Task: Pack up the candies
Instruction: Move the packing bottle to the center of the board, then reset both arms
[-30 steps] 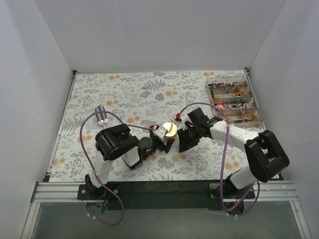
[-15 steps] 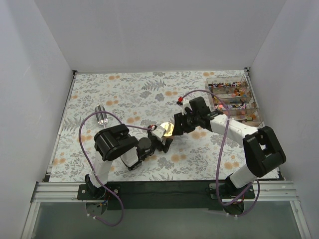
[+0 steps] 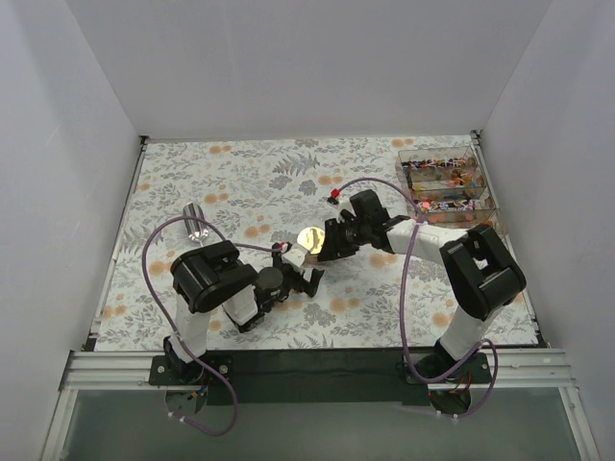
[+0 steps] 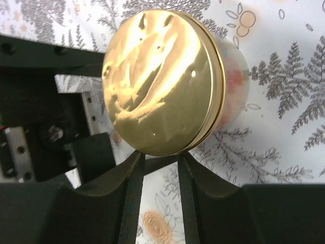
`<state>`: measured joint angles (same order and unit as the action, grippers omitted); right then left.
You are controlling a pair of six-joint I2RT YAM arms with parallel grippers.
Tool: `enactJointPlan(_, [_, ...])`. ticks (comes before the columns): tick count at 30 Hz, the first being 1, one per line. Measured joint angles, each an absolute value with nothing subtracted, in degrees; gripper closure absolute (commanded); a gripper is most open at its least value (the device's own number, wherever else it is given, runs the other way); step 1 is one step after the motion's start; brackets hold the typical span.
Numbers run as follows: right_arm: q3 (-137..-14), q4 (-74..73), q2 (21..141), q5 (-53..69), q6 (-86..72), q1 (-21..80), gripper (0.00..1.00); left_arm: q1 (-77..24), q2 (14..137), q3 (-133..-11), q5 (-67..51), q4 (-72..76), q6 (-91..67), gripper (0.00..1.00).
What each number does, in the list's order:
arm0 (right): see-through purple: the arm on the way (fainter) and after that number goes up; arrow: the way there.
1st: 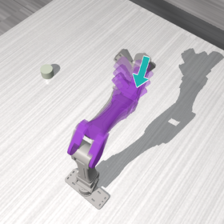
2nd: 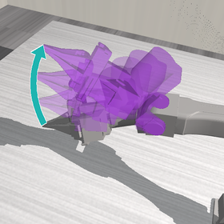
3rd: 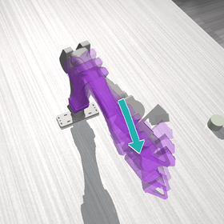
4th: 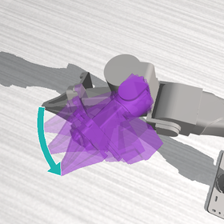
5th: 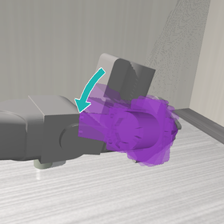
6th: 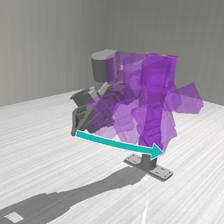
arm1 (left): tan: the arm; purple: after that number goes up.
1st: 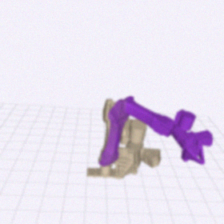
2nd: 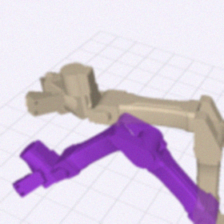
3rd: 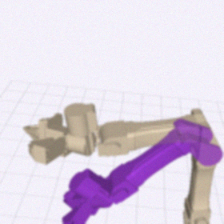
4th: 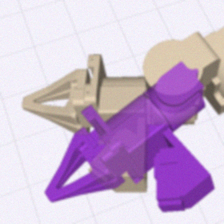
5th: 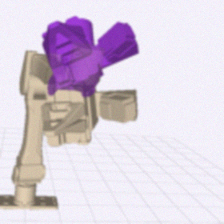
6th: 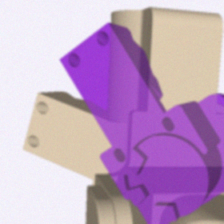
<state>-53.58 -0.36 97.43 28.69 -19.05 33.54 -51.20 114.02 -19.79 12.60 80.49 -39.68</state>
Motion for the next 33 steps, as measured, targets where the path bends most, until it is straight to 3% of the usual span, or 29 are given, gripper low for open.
enactJointPlan(9, [-56.42, 2.31, 101.95, 23.83, -18.98, 34.63, 0.62, -51.92, 107.37, -11.81, 15.38, 80.14, -42.92, 0.02])
enactJointPlan(12, [-56.47, 2.52, 100.77, 21.47, -18.02, 34.63, 0.56, -51.96, 100.07, -6.66, 18.28, 78.06, -45.43, 0.02])
enactJointPlan(16, [-55.90, 1.02, 94.65, 17.78, -15.99, 34.09, 0.40, -51.96, 80.40, -4.47, 23.05, 72.75, -48.56, 0.02])
enactJointPlan(21, [-53.01, -2.87, 79.83, 11.81, -13.15, 30.65, 0.24, -51.96, 54.08, -16.08, 27.64, 45.36, -51.96, 0.02])
enactJointPlan(26, [-51.62, -10.63, 65.39, 2.83, -11.29, 25.76, 0.13, -51.96, 41.39, -27.31, 32.56, 18.57, -55.55, 0.02])
enactJointPlan(30, [-51.05, -17.30, 51.99, -6.39, -9.61, 24.38, 0.12, -51.96, 32.51, -34.04, 36.62, -1.26, -58.81, 0.02])
enactJointPlan(31, [-50.63, -18.15, 48.23, -8.67, -9.08, 24.38, 0.04, -51.96, 30.11, -35.97, 37.50, -5.87, -59.46, 0.02])
enactJointPlan(33, [-49.36, -20.18, 40.75, -12.32, -8.43, 24.40, 0.02, -51.96, 25.98, -39.33, 39.33, -13.08, -60.49, 0.02])
